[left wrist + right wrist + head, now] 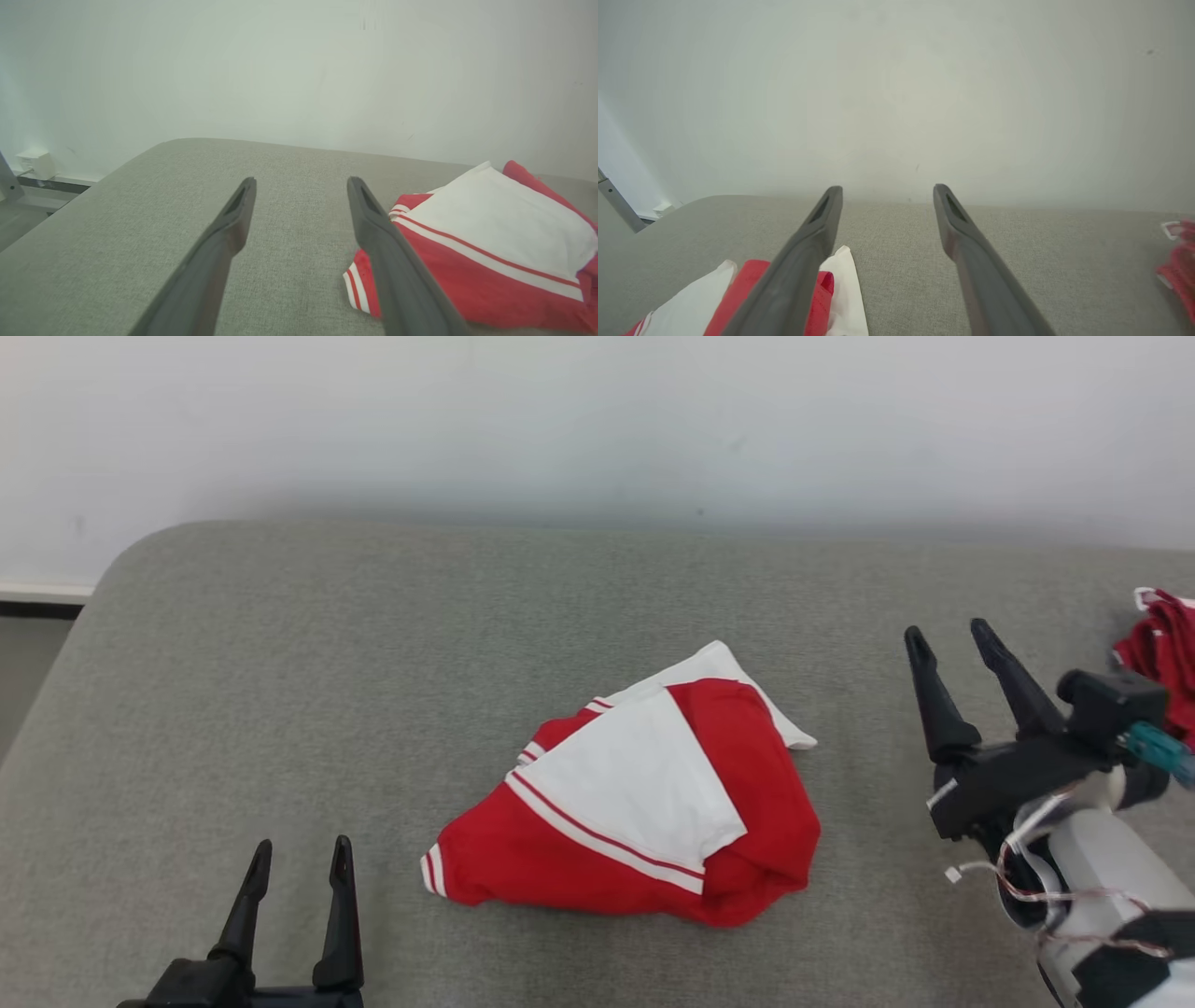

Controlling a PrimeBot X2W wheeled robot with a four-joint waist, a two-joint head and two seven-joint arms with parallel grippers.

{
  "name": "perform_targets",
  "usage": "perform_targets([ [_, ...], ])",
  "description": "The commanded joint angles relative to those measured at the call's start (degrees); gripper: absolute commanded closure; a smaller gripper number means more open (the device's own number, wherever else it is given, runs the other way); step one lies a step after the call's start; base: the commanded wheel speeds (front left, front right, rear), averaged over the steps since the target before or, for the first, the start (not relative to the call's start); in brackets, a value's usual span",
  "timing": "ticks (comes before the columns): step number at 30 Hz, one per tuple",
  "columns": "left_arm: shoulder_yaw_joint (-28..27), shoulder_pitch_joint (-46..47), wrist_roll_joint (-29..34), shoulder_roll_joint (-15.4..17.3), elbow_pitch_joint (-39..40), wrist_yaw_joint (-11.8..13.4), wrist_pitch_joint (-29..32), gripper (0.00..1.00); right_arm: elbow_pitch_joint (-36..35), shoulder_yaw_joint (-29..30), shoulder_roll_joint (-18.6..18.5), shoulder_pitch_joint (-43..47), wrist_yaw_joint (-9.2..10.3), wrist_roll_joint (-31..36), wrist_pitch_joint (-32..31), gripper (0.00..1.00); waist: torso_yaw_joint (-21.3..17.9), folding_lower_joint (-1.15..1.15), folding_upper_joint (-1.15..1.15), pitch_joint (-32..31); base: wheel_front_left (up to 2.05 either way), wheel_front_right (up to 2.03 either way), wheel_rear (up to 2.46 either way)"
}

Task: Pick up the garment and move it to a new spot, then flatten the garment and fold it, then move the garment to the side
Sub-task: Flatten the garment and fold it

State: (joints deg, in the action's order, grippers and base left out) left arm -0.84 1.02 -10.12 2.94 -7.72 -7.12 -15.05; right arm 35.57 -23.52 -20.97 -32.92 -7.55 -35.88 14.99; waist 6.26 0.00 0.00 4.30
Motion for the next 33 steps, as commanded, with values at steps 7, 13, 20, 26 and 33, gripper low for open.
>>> perform_targets([
  [7, -0.97, -1.06, 0.99, -0.05, 0.8, -0.12, -0.17, 0.0, -13.97, 11.22, 1.69, 15.17, 0.15, 6.03, 0.14, 0.0, -4.51, 0.0, 0.0, -1.54, 0.0, 0.0, 0.0],
  [13, -1.8, -1.37, 1.38, -0.06, 1.1, -0.22, -0.17, 0.0, -22.47, 15.93, 3.89, 26.2, 0.15, 9.41, 0.16, 0.0, -5.88, 0.0, 0.0, -2.02, 0.0, 0.0, 0.0],
  [20, -2.83, -2.75, 2.0, 0.04, 1.35, -0.36, -0.17, 0.0, -27.29, 17.66, 6.97, 34.33, 0.15, 11.69, 0.17, 0.0, -6.46, 0.0, 0.0, -2.67, 0.0, 0.0, 0.0],
  [26, -2.7, -3.75, 2.52, 0.1, 1.4, -0.42, -0.17, 0.0, -28.15, 17.86, 8.04, 35.56, 0.15, 12.9, 0.16, 0.0, -6.39, 0.0, 0.0, -3.11, 0.0, 0.0, 0.0],
  [33, -2.37, -4.47, 2.69, 0.09, 1.62, -0.28, -0.17, 0.0, -27.26, 17.41, 8.24, 36.08, 0.15, 13.44, 0.17, 0.0, -5.88, 0.0, 0.0, -3.61, 0.0, 0.0, 0.0],
])
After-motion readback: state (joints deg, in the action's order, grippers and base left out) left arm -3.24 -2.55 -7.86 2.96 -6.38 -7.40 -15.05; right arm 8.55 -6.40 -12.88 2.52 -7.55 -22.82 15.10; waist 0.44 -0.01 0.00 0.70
